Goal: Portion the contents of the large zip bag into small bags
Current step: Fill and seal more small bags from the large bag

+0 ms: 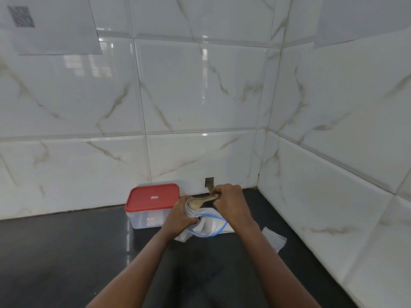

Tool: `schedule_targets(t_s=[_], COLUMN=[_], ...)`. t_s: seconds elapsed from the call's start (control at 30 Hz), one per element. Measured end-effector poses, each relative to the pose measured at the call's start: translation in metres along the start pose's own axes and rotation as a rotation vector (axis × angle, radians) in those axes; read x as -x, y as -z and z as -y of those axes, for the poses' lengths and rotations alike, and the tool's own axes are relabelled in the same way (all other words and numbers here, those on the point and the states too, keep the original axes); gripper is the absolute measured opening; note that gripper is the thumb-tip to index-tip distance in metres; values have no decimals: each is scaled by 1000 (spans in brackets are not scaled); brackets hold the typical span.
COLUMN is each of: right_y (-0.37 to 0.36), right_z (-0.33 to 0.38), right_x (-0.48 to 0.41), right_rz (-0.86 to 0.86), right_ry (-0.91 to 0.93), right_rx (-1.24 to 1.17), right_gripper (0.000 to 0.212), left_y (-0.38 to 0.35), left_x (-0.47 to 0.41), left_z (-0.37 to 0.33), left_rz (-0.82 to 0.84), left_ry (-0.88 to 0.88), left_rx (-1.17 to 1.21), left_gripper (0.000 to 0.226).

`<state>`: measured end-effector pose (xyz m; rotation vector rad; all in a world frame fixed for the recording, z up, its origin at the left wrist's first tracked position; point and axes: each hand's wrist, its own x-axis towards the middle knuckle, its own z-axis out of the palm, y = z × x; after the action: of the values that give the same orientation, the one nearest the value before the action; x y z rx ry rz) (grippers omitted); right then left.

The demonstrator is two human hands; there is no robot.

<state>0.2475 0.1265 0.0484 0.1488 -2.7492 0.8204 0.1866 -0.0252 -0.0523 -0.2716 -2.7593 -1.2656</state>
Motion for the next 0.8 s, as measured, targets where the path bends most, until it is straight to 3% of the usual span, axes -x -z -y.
schedule_targets(t_s=[0.2, 0.43, 0.57, 0.63, 0.77, 0.8], right_y=[18, -14, -68, -85, -91, -95], right_z=[-7, -19, -22, -22, -15, -19], right_x=[1, 13, 25, 32, 51, 51], right_rz=[-80, 100, 185, 203, 484, 468], right_ry=[-77, -171, 2, 91, 209, 285], right_rx=[32, 154, 221, 229, 377, 442], right_gripper=[27, 28, 34, 25, 12, 18], left_y=[2, 5, 5, 7, 17, 20], left_x=[1, 6, 10, 12, 18, 19], left_z=[-1, -1, -1, 0, 2, 3], left_rz=[2, -34, -9, -13, -108, -130], left_ry=[6, 33, 1, -8, -39, -46], left_rx=[6, 37, 1, -12, -25, -27], left_gripper=[61, 58, 48, 44, 38, 39])
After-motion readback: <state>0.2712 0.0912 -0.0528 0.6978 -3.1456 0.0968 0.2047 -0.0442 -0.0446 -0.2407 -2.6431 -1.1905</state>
